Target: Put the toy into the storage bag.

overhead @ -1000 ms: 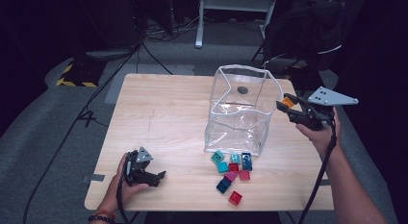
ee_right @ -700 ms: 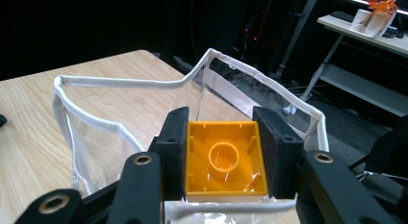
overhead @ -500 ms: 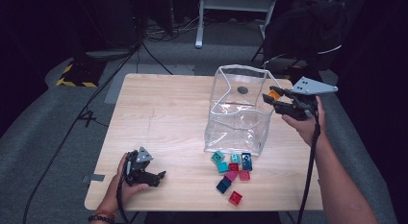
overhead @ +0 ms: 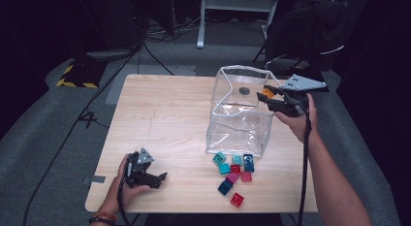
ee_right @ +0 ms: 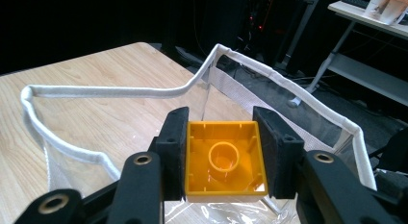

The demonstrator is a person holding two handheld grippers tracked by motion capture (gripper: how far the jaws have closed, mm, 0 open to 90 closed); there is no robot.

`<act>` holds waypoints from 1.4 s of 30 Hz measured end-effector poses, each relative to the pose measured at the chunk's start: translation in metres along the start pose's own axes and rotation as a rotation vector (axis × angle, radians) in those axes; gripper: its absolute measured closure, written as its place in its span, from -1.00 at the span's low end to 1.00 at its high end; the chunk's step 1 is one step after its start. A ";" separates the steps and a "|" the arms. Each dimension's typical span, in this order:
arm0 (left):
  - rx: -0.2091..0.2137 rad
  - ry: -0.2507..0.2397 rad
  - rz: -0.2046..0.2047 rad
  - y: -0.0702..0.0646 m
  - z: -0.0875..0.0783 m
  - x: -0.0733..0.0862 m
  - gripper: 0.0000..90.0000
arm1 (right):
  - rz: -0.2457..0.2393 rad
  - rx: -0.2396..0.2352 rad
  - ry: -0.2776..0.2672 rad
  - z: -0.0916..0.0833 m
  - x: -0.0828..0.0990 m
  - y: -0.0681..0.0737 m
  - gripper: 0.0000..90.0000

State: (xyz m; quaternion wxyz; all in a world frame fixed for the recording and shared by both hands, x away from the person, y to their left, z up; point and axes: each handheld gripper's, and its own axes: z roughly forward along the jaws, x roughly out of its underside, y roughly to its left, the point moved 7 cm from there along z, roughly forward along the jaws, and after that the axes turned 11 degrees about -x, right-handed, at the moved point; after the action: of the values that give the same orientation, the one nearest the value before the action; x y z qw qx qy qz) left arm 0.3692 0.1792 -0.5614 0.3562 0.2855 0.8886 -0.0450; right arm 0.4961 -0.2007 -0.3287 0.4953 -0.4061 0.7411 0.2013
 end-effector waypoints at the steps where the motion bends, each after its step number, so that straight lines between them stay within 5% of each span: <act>1: 0.000 0.000 0.000 0.000 0.000 0.000 -0.99 | 0.001 0.004 0.000 0.001 0.000 0.000 0.30; 3: 0.000 -0.001 0.000 0.000 0.000 0.000 -0.99 | 0.008 0.015 0.001 0.001 0.001 -0.001 0.14; 13: -0.001 0.000 0.000 0.000 0.000 0.000 -0.99 | 0.016 0.025 -0.012 -0.005 0.004 0.000 0.11; 30: -0.001 0.001 0.000 0.000 0.000 0.000 -0.99 | -0.016 0.012 -0.055 -0.040 0.010 0.018 0.10; 42: 0.000 -0.001 -0.001 0.000 0.000 0.000 -0.99 | -0.039 0.003 -0.082 -0.077 0.032 0.036 0.10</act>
State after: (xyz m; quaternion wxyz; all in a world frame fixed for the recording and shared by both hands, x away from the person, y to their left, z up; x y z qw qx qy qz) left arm 0.3692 0.1792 -0.5614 0.3566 0.2852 0.8885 -0.0451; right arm 0.4173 -0.2464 -0.3280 0.5295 -0.4112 0.7125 0.2072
